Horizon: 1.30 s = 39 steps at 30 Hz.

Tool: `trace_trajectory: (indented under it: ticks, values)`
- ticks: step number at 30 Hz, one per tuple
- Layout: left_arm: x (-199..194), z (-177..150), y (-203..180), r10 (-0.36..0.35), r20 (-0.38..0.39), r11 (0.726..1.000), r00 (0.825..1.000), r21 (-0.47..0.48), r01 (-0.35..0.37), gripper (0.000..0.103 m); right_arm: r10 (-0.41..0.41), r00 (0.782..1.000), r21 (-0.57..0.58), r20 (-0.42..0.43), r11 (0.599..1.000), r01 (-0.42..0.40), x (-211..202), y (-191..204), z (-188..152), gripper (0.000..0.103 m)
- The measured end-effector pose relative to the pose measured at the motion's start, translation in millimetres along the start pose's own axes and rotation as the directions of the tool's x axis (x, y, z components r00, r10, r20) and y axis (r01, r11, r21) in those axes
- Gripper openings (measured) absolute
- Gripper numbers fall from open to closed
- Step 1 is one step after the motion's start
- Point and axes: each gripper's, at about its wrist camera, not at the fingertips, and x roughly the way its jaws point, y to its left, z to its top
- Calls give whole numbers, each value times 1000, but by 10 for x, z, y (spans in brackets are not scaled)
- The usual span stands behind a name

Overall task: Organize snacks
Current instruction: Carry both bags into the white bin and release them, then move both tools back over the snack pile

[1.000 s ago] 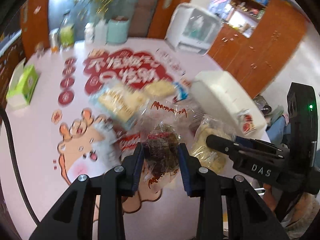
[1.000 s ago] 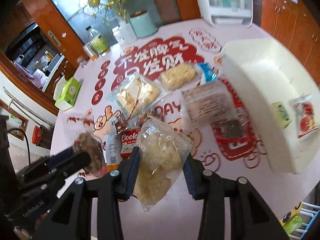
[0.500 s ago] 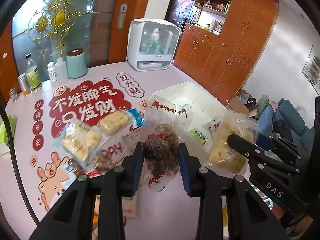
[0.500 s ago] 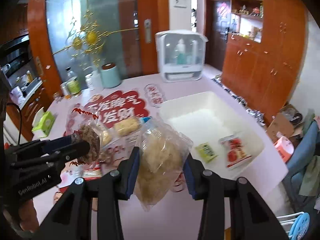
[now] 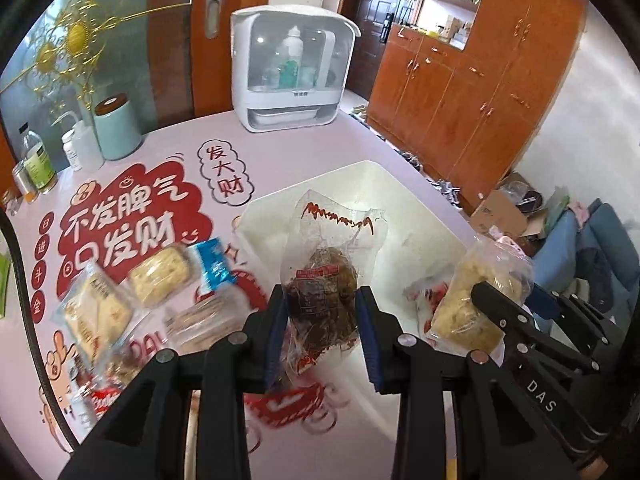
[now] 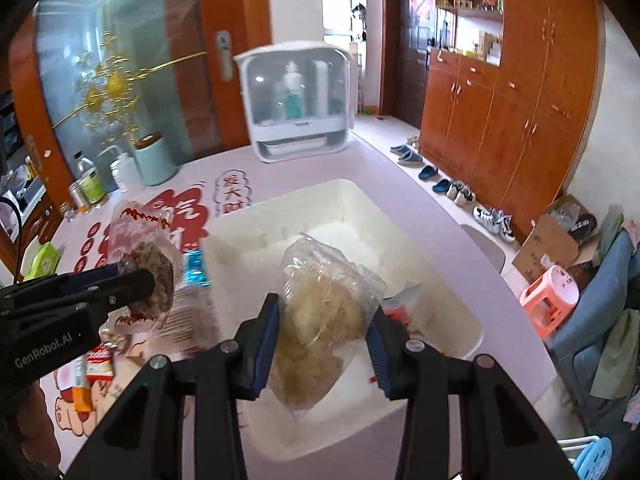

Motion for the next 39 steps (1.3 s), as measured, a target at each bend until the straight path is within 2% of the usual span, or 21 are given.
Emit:
trace_trajectory:
  ticks: [6,13,14,16,18,21,23,30,39]
  values:
    - [455,232,-290,52,-26,999,998,4,-52,33,17,999,9,-42,1000,-17,397,-433,185,42]
    - [753,530,-287,135,-10,991,991,-18,-135,36,66,998,-41,-21,997,-67,666,-551,534,42]
    - [770,557,-268,141,-9,990,990,-23,-141,40,83,996,-52,-20,995,-84,714,-542,606,44]
    - [778,590,-220,151,-7,987,988,-44,-151,82,111,993,-66,-27,991,-113,786,-523,707,45]
    - [700,590,-152,164,29,983,986,-85,-161,90,160,987,-68,-25,985,-161,840,-496,804,46]
    - [631,575,-73,177,32,980,984,-96,-174,90,161,987,-81,-2,984,-161,837,-457,882,60]
    - [588,553,-28,200,37,976,979,-100,-195,90,155,988,-89,21,984,-152,813,-429,896,64]
    - [407,407,121,226,46,968,973,-120,-219,90,165,986,-90,10,982,-164,806,-379,877,64]
    - [149,205,291,217,49,968,975,-143,-208,90,155,988,-88,-15,984,-156,711,-247,718,64]
